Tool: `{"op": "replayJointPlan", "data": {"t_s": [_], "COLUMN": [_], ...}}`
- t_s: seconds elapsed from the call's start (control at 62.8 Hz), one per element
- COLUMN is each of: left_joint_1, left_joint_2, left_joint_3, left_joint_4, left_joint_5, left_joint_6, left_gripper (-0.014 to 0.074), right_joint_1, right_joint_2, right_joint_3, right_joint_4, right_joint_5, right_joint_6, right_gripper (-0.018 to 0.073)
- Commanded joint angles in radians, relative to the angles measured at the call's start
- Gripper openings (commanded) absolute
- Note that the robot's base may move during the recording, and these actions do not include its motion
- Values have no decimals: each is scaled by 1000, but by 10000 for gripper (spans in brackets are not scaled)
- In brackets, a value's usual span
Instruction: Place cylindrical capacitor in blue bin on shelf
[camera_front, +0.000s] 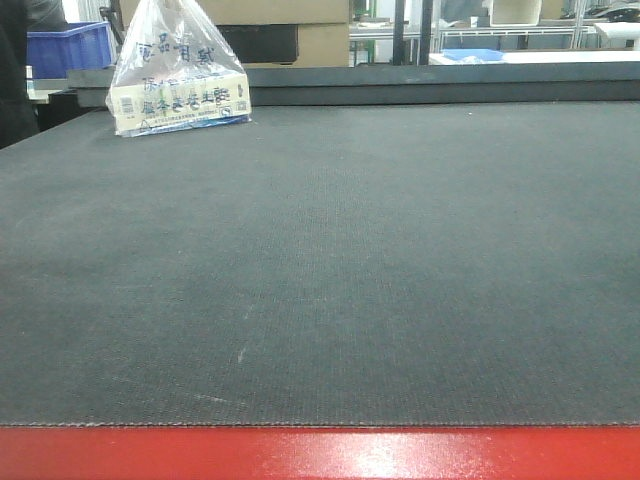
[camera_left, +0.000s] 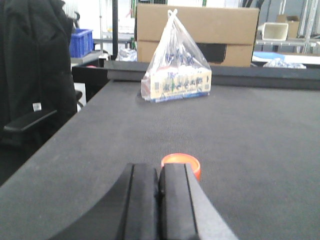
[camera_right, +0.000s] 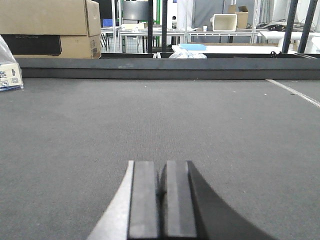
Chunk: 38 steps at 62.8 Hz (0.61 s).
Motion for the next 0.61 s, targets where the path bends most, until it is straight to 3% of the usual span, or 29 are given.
{"op": "replayJointPlan", "data": {"t_s": [0.0,0.127,0.223,0.303,0.366,0.478,0.589], "left_joint_1": [-4,-4,-4,-4,-4,-4,-4], "left_joint_2": [-5,-5,-5,-5,-5,32,127], "left_joint_3": [-3,-3,-3,-13,-79,-233,-346], "left_joint_4": [0,0,-6,-14,-14,-14,-14], "left_joint_5": [-59,-74,-150,-203,-130,121,211], "left_joint_6": [0,0,0,0,0,0,0], "left_gripper": [-111,-111,-111,-111,-111,-111,-111], "right_joint_1": [-5,-5,-5,-5,-5,-5,-5], "right_joint_2": [-4,-4,-4,-4,-4,14,100], "right_joint_3": [0,0,0,-16,-75,-196,-327], "right_joint_4": [-8,-8,30,74,82,87,79], "right_joint_5": [-26,-58,-190,-111,3,126,227], "right_joint_6": [-2,-2,-2,-2,-2,-2,-2], "right_gripper": [-169,-169,-169,-169,-169,-169,-169]}}
